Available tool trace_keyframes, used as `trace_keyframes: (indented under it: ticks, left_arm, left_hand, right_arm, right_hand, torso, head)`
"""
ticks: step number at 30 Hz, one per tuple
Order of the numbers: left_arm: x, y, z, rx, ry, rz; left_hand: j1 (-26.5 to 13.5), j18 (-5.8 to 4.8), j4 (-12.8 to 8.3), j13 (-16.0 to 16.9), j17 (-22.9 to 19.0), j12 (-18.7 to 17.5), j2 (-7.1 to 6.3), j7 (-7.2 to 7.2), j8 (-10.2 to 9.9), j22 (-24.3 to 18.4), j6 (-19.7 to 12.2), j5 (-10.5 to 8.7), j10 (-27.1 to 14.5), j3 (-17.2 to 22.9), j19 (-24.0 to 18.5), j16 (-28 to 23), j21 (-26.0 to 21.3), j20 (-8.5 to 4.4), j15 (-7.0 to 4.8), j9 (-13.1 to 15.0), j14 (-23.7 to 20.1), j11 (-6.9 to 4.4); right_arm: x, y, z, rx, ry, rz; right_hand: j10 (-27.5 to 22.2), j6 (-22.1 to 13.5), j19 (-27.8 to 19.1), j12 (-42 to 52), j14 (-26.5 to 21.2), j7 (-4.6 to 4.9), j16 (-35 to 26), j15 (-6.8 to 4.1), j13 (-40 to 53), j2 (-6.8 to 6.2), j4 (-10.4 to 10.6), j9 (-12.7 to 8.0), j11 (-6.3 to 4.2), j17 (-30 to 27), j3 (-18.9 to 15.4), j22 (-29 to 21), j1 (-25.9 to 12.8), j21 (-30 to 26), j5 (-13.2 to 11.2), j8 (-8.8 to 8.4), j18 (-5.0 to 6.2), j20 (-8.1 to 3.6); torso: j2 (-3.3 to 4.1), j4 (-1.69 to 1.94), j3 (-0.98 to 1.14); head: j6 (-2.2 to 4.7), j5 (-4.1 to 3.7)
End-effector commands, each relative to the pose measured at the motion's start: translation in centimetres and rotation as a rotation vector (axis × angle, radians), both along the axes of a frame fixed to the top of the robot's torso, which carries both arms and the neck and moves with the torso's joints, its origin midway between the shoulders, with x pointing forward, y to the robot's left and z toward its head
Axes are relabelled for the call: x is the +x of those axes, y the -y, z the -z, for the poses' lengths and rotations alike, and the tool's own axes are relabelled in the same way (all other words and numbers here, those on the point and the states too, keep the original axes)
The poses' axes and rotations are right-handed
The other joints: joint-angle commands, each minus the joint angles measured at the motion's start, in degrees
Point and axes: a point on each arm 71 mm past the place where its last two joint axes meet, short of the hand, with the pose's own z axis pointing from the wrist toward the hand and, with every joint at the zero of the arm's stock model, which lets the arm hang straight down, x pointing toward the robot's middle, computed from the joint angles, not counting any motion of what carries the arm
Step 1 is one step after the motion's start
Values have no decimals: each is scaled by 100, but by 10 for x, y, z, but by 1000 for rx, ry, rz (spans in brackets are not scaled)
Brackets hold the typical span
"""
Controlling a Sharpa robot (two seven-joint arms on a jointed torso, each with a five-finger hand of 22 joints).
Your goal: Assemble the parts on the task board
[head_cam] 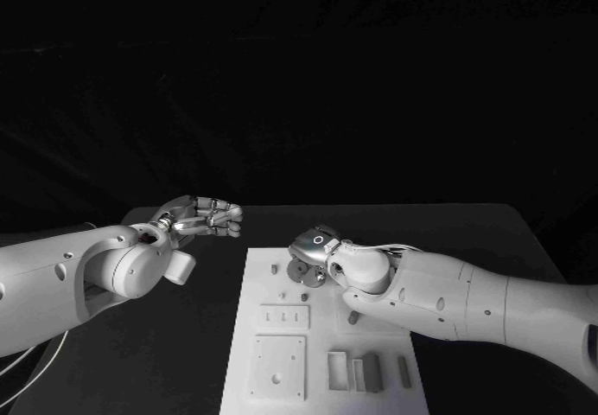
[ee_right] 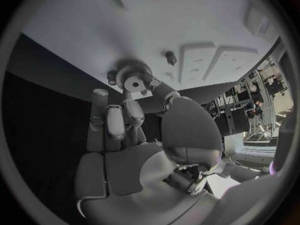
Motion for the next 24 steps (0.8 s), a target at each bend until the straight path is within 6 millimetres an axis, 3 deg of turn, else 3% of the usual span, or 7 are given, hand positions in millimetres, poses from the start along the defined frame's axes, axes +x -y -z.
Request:
trace_keyframes:
  ticks: [1,24]
  left_arm:
    - [0,2,-2,-3,14,8]
    - [0,2,-2,-3,12,9]
  left_hand:
    - [37,108,-3,-6,7,-32,21,141,-27,-6,29,18,-13,-33,40,-26,-31,-18,13,-6,26,40]
    - [40,108,-4,-6,12,-38,22,139,-27,-7,30,17,-11,-39,40,-34,-37,-17,13,-10,25,40]
  right_arm:
    - [0,-1,1,-16,1,-2]
    - [4,-2,2,-20,-2,10]
  right_hand:
    - [52,233,30,-13,24,-71,19,-2,-2,65,-1,247,1,-3,23,91,20,21,31,13,76,-19]
    - [46,196,29,-27,12,-55,13,-2,-14,67,-26,242,17,-34,33,91,18,14,30,-24,76,-22]
  torso:
    - [-4,4,5]
    - [-3,8,0]
  head:
    - [-5,0]
    - [-13,-5]
